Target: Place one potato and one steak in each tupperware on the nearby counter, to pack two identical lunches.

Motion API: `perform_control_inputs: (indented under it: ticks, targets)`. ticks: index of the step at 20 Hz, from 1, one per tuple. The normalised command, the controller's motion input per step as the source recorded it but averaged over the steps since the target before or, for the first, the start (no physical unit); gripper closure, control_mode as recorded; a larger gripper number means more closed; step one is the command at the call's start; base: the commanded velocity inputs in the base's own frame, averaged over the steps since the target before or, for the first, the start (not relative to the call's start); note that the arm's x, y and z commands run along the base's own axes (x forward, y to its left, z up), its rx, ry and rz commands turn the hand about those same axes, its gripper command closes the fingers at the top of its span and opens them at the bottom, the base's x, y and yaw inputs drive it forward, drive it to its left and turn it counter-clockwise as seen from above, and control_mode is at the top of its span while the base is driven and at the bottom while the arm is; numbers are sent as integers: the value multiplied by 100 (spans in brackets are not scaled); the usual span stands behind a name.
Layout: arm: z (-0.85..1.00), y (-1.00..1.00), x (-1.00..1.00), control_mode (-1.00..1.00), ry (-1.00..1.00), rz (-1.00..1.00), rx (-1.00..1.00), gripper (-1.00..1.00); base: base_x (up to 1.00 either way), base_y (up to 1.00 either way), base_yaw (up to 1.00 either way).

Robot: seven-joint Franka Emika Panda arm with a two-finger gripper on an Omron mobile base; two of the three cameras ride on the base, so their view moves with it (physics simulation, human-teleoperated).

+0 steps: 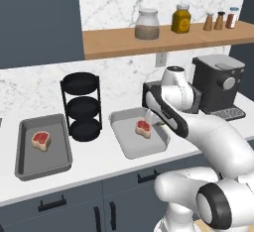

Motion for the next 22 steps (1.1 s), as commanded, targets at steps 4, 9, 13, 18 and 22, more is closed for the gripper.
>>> perform_control_inputs:
  ticks: [4,9,13,18,22]
  targets:
    - [-49,14,30,-100,34,1,-8,100,0,0,0]
    - [-1,10,48,-100,10,2,-1,100,0,0,0]
    - [0,11,33,-100,0,4,0,100,0,0,0]
    - [-39,48,8,-100,0,5,0,100,0,0,0]
    - [-80,52,32,-100,-1,10,0,100,0,0,0]
